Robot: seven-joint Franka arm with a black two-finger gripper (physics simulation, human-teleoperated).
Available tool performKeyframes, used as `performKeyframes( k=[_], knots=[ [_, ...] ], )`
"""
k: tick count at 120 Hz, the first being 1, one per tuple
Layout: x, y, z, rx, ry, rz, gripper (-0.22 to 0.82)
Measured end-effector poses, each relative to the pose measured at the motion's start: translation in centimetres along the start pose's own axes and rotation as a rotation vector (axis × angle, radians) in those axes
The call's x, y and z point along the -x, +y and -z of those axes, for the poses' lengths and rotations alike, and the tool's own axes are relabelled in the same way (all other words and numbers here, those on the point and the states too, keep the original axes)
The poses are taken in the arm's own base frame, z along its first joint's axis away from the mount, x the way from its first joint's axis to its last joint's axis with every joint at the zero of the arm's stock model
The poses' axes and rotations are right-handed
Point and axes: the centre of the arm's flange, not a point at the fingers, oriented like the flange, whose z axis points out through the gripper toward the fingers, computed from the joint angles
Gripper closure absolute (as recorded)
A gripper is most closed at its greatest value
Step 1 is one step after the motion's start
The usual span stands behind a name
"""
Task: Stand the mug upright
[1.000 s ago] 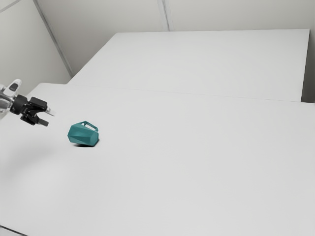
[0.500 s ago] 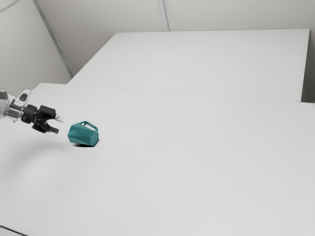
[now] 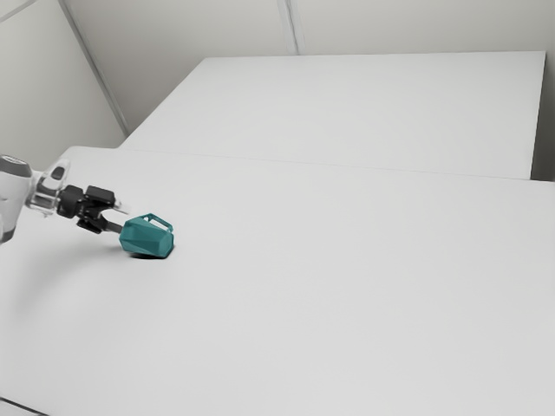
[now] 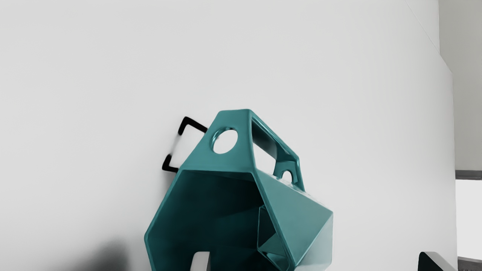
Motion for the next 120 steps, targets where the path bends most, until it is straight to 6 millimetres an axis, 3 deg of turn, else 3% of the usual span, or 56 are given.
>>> performKeyframes(
  k=[56, 120],
  knots=[
    [-0.1, 0.2, -3.4, 0.032, -0.030, 0.073, 0.03],
    [-0.4, 0.7, -3.7, 0.022, -0.030, 0.135, 0.60]
  ],
)
